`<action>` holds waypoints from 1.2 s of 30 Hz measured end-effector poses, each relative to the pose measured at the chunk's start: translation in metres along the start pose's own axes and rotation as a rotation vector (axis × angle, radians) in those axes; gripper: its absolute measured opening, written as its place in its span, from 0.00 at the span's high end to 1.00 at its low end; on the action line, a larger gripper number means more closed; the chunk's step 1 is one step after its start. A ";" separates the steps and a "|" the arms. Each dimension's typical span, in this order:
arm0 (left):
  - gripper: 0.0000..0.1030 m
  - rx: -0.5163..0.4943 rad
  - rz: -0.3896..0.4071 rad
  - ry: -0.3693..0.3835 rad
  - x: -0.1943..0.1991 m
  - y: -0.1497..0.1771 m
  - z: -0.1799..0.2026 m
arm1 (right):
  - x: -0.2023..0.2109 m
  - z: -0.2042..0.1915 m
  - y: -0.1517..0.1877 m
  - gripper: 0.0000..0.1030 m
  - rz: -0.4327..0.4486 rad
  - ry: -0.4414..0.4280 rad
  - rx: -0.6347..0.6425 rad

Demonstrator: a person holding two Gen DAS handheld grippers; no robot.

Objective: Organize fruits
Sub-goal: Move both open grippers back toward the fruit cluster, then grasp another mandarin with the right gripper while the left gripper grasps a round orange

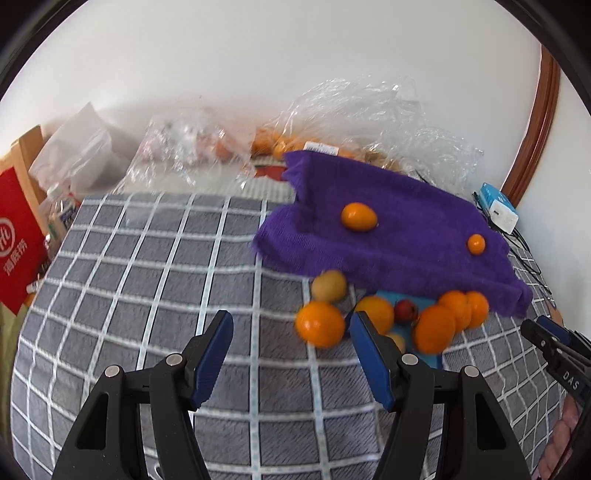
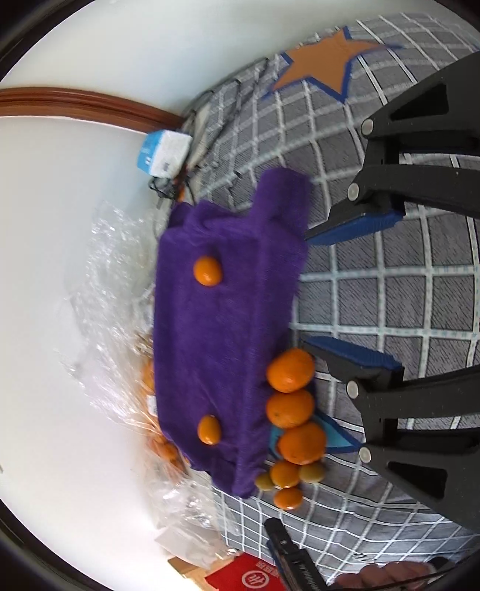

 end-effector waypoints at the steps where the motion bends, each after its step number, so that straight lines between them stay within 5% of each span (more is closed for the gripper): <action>1: 0.38 0.002 -0.007 -0.002 -0.002 0.005 0.000 | -0.004 0.000 0.002 0.55 -0.006 -0.014 -0.001; 11: 0.37 0.055 -0.022 0.022 -0.013 0.030 -0.019 | -0.039 -0.023 -0.005 0.55 -0.032 -0.138 0.060; 28: 0.32 0.095 -0.029 0.073 -0.012 0.034 -0.023 | -0.074 -0.033 -0.011 0.55 -0.091 -0.136 0.154; 31: 0.32 0.094 -0.031 0.071 -0.012 0.034 -0.023 | -0.075 -0.037 -0.010 0.70 -0.082 -0.157 0.173; 36: 0.32 0.073 -0.041 0.047 -0.011 0.033 -0.017 | -0.052 -0.032 -0.004 0.70 -0.049 -0.152 0.176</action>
Point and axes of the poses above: each gripper's, at about its wrist camera, not at the fingertips, and x roughly against the way its jaws point, z to its right, y to its underside, the point moved 3 cm from there along -x, roughly the way its jaws point, and after that the axes turned 12 degrees about -y, right-handed, at the moved point
